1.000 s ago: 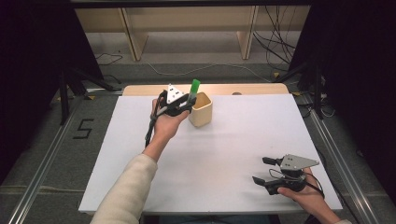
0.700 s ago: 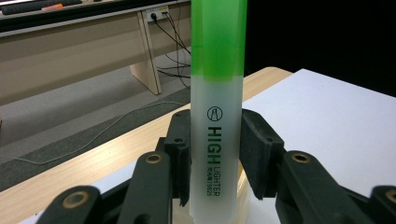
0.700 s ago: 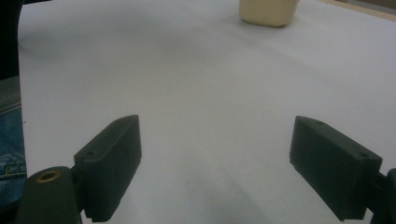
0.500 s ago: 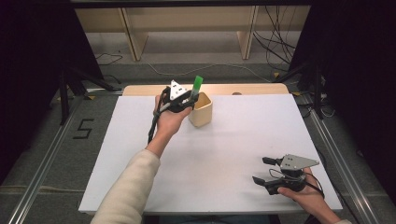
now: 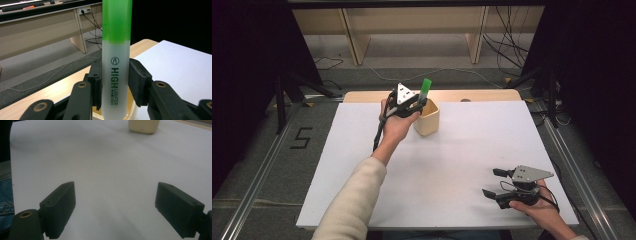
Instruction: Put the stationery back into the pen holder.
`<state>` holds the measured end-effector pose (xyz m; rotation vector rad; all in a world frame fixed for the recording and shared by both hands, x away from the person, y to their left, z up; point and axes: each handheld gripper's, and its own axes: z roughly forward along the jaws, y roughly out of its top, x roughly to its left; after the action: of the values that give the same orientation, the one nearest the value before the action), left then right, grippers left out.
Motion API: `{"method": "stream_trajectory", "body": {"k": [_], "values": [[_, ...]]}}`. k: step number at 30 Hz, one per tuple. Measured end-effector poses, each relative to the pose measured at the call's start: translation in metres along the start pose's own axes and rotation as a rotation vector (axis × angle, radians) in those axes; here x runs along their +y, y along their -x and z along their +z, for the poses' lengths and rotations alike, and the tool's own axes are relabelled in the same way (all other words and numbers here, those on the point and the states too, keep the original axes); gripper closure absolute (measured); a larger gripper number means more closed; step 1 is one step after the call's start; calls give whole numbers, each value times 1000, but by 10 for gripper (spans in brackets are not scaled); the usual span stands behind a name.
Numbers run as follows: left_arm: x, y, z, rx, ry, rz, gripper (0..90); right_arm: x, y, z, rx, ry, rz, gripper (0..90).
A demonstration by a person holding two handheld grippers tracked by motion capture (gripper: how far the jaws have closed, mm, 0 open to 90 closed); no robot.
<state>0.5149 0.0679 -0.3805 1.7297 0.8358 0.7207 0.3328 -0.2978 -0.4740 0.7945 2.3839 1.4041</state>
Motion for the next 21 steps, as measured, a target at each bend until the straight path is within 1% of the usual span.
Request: {"method": "stream_trajectory", "body": {"k": [6, 10, 13, 16, 17, 19, 21], "values": [[1, 0, 3, -2, -4, -3, 662, 0, -1, 0, 1, 4, 6, 174], [0, 0, 7, -1, -4, -8, 662, 0, 0, 0, 1, 7, -5, 174], [-1, 0, 9, -1, -6, -9, 662, 0, 0, 0, 2, 4, 4, 174], [-1, 0, 11, -2, -8, -8, 662, 0, 1, 1, 1, 11, -10, 174], [-1, 0, 11, -1, -9, -10, 662, 0, 0, 0, 1, 5, -1, 174], [-1, 0, 12, -3, -9, -10, 662, 0, 0, 0, 2, 7, 0, 174], [0, 0, 13, -2, -12, -6, 662, 0, 1, 1, 0, 13, -18, 174]]}}
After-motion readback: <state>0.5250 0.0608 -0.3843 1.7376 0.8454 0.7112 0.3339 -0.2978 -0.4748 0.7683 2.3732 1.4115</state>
